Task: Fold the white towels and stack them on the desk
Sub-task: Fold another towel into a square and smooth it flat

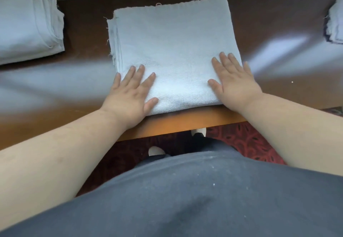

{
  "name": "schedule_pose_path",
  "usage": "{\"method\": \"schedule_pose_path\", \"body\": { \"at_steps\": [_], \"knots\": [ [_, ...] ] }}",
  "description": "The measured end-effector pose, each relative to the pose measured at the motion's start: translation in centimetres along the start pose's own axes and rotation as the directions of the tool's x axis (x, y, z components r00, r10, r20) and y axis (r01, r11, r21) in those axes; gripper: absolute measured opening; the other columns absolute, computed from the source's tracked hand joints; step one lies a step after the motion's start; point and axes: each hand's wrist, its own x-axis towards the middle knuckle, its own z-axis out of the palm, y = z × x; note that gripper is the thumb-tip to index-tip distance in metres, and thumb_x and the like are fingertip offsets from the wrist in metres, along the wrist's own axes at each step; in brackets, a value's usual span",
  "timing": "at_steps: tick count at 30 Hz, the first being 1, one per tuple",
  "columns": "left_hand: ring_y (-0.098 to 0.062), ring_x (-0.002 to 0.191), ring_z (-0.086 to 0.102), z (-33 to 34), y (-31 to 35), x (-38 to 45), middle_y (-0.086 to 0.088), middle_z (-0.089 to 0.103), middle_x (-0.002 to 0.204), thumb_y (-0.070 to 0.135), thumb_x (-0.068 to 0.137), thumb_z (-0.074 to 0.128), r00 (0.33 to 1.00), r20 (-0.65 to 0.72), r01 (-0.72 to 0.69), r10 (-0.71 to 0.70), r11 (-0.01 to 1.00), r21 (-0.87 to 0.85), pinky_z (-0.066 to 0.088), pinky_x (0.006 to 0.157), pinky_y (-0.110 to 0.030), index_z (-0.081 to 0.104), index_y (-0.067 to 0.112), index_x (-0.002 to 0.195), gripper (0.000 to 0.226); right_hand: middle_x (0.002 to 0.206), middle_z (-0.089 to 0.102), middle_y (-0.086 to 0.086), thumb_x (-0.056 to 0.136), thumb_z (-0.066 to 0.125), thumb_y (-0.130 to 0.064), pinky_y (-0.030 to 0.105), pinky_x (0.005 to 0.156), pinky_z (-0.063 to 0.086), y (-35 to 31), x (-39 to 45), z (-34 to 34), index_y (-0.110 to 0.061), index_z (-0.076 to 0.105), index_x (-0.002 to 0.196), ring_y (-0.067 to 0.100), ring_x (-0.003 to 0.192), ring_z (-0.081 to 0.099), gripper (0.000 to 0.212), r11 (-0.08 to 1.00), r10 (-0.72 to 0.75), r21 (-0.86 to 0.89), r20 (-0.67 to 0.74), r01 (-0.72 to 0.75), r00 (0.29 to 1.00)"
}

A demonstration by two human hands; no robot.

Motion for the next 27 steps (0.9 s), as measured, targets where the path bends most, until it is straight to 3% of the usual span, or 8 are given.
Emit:
{"method": "schedule_pose_path", "body": {
  "at_steps": [5,9,13,15,17,20,24,27],
  "knots": [
    [-0.029,0.15,0.008,0.5,0.2,-1.7,-0.011,0.01,0.163,0.069,0.093,0.02,0.966,-0.076,-0.229,0.246,0.956,0.182,0.007,0.12,-0.049,-0.001,0.021,0.155,0.081,0.165,0.013,0.003,0.098,0.015,-0.06,0.048,0.122,0.003,-0.5,-2.6,0.7,-0.02,0.017,0.157,0.02,0.153,0.006,0.072,0.98,-0.193,-0.066,-0.086,0.188,0.977],
    [-0.026,0.151,0.006,0.9,-1.1,-2.8,-0.01,0.005,0.164,0.06,0.091,0.042,0.986,-0.049,-0.148,0.157,0.976,0.161,0.007,0.122,-0.043,0.003,0.012,0.156,0.09,0.164,-0.005,-0.006,0.087,0.037,-0.073,0.04,0.122,0.003,2.5,-4.4,1.2,-0.024,0.004,0.158,0.011,0.151,-0.007,0.093,0.991,-0.115,-0.062,0.015,0.116,0.993],
    [-0.029,0.151,-0.002,1.3,-1.0,-3.1,-0.013,-0.008,0.163,0.04,0.099,0.041,0.986,0.013,-0.162,0.165,0.943,0.291,0.0,0.12,-0.039,-0.021,0.008,0.149,0.086,0.165,0.01,0.003,0.088,0.056,-0.059,0.041,0.123,0.011,3.0,-4.7,1.1,-0.017,0.017,0.158,0.017,0.152,0.005,0.091,0.985,-0.151,-0.084,-0.007,0.15,0.988],
    [-0.027,0.151,-0.001,0.8,-0.9,-3.4,-0.012,-0.01,0.163,0.032,0.102,0.035,0.982,0.052,-0.191,0.184,0.921,0.34,0.003,0.12,-0.036,-0.021,0.008,0.15,0.078,0.164,0.015,0.003,0.088,0.061,-0.053,0.041,0.122,0.014,2.7,-5.3,1.1,-0.015,0.023,0.156,0.019,0.151,0.012,0.087,0.985,-0.154,-0.086,-0.016,0.153,0.988],
    [-0.022,0.15,0.011,-0.5,-0.9,-3.6,-0.006,0.001,0.165,0.034,0.101,0.04,0.982,0.066,-0.191,0.179,0.94,0.282,0.017,0.118,-0.032,-0.003,0.014,0.156,0.073,0.159,0.032,0.007,0.082,0.074,-0.038,0.043,0.119,0.022,2.5,-6.1,1.1,-0.013,0.038,0.151,0.024,0.147,0.028,0.081,0.986,-0.153,-0.068,-0.056,0.149,0.987],
    [-0.018,0.13,0.047,-3.1,-0.8,-3.6,0.007,0.033,0.154,0.035,0.092,0.055,0.997,0.012,-0.082,0.081,0.996,0.023,0.043,0.097,-0.031,0.031,0.027,0.151,0.064,0.14,0.054,0.011,0.067,0.079,-0.011,0.046,0.114,0.033,2.7,-6.6,0.6,-0.012,0.055,0.138,0.032,0.132,0.048,0.075,0.992,-0.125,-0.033,-0.102,0.122,0.987],
    [-0.017,0.113,0.057,-5.7,-0.7,-3.6,0.014,0.045,0.141,0.038,0.087,0.053,0.998,0.043,-0.029,0.034,0.994,-0.107,0.047,0.086,-0.03,0.041,0.037,0.142,0.057,0.121,0.062,0.005,0.067,0.073,-0.009,0.04,0.113,0.033,4.1,-5.9,-1.6,-0.017,0.063,0.124,0.029,0.119,0.052,0.058,0.992,-0.099,0.07,-0.074,0.104,0.992],
    [-0.004,0.1,0.061,-7.1,-1.0,-4.3,0.026,0.058,0.117,0.045,0.076,0.054,0.995,0.078,-0.042,0.059,0.978,-0.207,0.044,0.074,-0.018,0.047,0.052,0.126,0.052,0.112,0.063,-0.007,0.067,0.072,-0.009,0.028,0.105,0.036,5.1,-6.5,-3.5,-0.026,0.063,0.117,0.018,0.113,0.055,0.054,0.94,-0.05,0.333,-0.079,0.074,0.996]
  ]
}}
